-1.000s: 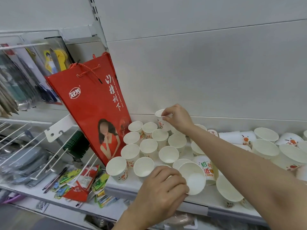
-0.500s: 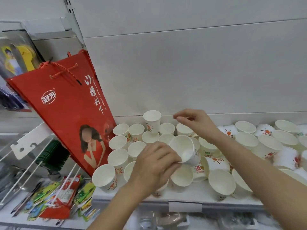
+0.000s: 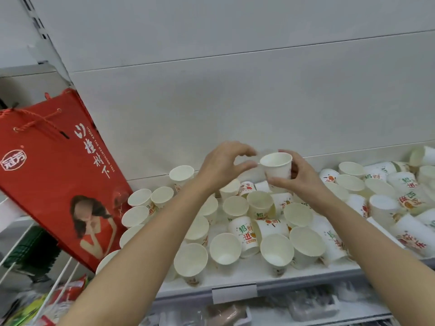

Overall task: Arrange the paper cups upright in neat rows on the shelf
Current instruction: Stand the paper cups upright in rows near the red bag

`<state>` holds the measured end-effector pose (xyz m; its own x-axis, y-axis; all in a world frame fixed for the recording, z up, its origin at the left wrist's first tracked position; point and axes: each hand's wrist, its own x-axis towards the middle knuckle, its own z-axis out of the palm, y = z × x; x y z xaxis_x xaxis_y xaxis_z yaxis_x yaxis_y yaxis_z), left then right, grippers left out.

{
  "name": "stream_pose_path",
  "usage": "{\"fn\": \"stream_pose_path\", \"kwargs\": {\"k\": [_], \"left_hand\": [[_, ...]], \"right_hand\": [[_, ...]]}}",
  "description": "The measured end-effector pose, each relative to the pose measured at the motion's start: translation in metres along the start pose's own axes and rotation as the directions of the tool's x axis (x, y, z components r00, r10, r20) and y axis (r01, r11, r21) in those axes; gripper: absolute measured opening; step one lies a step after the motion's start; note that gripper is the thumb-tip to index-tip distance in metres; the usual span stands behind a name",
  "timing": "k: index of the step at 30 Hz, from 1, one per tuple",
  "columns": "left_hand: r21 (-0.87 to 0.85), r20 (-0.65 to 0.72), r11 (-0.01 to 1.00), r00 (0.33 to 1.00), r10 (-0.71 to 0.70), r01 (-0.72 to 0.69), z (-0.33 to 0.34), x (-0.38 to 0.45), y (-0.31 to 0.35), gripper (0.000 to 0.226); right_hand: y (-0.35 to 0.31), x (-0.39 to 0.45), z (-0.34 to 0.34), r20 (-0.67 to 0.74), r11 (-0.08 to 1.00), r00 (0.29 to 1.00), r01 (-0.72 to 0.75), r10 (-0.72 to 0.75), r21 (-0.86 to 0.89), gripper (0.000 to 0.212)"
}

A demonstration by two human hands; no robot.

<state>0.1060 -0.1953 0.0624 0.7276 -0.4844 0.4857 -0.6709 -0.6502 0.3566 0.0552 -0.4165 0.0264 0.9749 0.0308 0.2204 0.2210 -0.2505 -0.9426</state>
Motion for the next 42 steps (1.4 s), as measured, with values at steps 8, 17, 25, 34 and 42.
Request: {"fn": "stream_pose_path", "kwargs": {"k": [8,17,25,34,42], "left_hand": [[0.476,0.436,0.872,0.833,-0.342,0.109,0.080,0.025,-0.033,0.036],[0.625,0.268,0.779,0.920,-0.285,0.059,0.094,0.034,-0.030,0.026],[0.740,0.202,0.660,0.893,-0.401,0.129,0.108,0.061,-0.013,0.027],[0.420,0.593,0.877,0.802,-0.071,-0.233,0.144,0.087,0.004,0.041],[0.331,0.396,0.943,0.905,-0.156,0.018,0.116,0.058,-0.004,0.030]], "right_hand": [[0.038,0.014,-0.053,0.005,0.998,1.000,-0.026,0.026,-0.054,0.076],[0.064,0.041,-0.069,0.048,0.998,0.999,-0.019,0.023,-0.067,0.077],[0.070,0.055,-0.080,-0.002,0.999,1.000,-0.012,0.012,-0.050,0.077],[0.070,0.055,-0.092,-0.035,0.999,0.999,-0.014,0.012,-0.046,0.078],[0.078,0.055,-0.089,-0.049,0.977,0.998,0.020,-0.031,-0.210,0.082]]}}
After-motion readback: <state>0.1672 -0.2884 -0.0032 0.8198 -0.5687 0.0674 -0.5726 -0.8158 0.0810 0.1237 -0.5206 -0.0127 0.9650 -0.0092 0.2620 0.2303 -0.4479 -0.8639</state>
